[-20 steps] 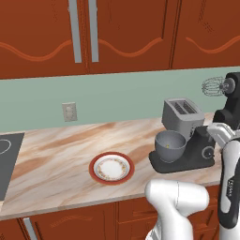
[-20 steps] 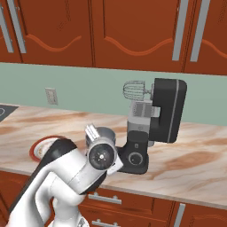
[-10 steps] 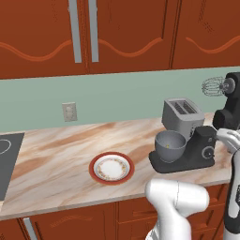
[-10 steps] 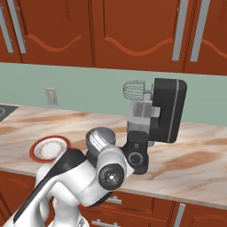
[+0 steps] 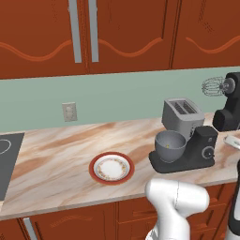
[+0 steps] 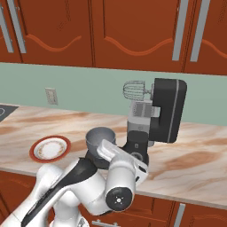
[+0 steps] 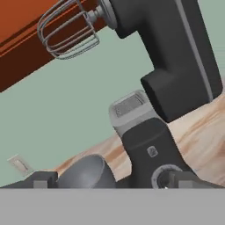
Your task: Add butter and sugar cubes to the stand mixer bowl and then turn on the stand mixer to begin making frosting.
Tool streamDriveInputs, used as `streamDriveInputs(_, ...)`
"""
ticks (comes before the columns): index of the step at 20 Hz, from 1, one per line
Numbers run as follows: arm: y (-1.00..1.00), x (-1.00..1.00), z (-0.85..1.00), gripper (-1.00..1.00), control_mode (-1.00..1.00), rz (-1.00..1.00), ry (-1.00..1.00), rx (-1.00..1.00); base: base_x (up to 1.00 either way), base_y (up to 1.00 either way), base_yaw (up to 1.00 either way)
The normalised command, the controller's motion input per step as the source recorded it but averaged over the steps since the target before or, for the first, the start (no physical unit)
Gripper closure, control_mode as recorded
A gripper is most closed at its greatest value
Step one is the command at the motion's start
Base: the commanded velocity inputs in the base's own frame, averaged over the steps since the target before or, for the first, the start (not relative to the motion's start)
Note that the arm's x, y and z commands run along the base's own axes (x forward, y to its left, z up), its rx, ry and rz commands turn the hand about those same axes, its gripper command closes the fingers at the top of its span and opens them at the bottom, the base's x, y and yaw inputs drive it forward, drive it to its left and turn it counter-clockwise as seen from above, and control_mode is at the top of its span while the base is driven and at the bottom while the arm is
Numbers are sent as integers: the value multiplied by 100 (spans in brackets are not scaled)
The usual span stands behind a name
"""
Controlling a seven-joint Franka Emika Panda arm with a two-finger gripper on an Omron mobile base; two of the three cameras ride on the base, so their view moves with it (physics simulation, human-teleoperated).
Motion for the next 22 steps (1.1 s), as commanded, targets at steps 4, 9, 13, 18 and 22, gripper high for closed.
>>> streamDriveInputs(4, -51, 0, 0, -100, -100, 0, -7, -19, 0, 0, 0)
streamDriveInputs(9, -53, 0, 1, -100, -100, -5, -1, -18, 0, 0, 0)
streamDriveInputs(13, -59, 0, 2, -100, -100, -7, 0, -17, 0, 0, 0)
streamDriveInputs(18, -57, 0, 2, -100, -100, -2, 0, -16, 0, 0, 0)
streamDriveInputs(22, -38, 6, 5, -100, -100, 3, 0, -12, 0, 0, 0)
